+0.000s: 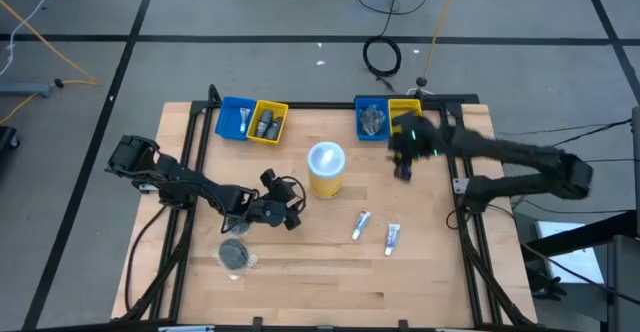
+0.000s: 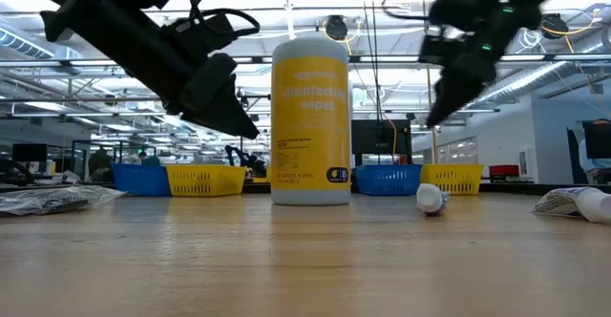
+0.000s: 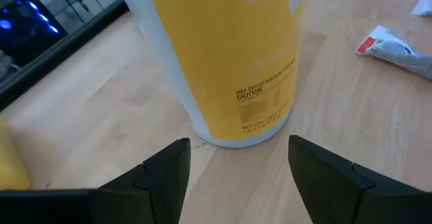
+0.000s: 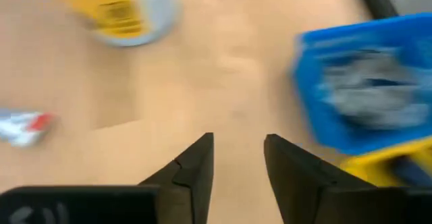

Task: Pick & Place Travel size toiletries
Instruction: Put the left toothpaste into the left blue bin

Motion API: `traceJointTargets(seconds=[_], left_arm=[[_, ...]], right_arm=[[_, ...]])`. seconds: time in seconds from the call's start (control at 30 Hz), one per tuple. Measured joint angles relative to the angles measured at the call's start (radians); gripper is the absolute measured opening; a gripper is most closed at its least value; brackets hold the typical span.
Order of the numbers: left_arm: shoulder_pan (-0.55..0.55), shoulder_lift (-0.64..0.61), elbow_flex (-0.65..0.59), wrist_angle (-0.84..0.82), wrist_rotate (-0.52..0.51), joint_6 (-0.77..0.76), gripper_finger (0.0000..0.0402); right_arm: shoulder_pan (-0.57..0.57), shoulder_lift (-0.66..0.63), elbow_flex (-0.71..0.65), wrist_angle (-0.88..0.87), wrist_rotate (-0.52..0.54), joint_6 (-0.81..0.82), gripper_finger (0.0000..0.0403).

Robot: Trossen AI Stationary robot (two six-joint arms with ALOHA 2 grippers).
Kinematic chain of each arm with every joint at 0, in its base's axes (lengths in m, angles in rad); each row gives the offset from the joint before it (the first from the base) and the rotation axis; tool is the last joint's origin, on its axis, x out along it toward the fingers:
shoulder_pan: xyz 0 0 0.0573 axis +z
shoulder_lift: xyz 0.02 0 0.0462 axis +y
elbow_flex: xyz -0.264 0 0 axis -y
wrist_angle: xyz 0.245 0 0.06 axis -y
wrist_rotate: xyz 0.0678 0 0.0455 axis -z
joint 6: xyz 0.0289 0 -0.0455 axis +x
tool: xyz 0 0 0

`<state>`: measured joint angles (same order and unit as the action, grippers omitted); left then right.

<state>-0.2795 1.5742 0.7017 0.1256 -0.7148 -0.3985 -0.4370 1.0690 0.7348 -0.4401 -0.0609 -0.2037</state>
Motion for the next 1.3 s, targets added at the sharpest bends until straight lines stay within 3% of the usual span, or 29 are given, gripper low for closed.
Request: traceJointTargets(seconds=[0.23, 0.37, 0.53, 0.7, 0.93, 1.17, 1.3], left_arm=[[-0.048, 0.012, 0.000, 0.145, -0.035, 0.055, 0.0244], [-0.087, 0.063, 0.001, 0.281, -0.018, 0.108, 0.0244], [-0.119, 0.185, 0.055, 0.401, 0.019, 0.108, 0.0244], [-0.149, 0.364, 0.211, 0.397, 0.051, 0.166, 0.0244], [-0.111, 0.548, 0.403, 0.402, 0.227, 0.143, 0.0244], [-0.064, 0.667, 0.554, 0.370, 0.235, 0.120, 0.0244], [-0.050, 0.713, 0.617, 0.305, 0.180, 0.045, 0.0244]], right_arm=[[0.368, -0.153, -0.398, 0.450, 0.141, 0.177, 0.0107], [0.522, -0.125, -0.547, 0.758, 0.253, 0.234, 0.0119], [0.637, -0.051, -0.623, 1.023, 0.397, 0.229, 0.0139], [0.676, 0.013, -0.627, 1.118, 0.457, 0.218, 0.0150], [0.678, 0.049, -0.627, 1.162, 0.454, 0.258, 0.0144], [0.703, 0.050, -0.627, 1.183, 0.454, 0.273, 0.0142], [0.719, 0.049, -0.627, 1.195, 0.454, 0.273, 0.0141]])
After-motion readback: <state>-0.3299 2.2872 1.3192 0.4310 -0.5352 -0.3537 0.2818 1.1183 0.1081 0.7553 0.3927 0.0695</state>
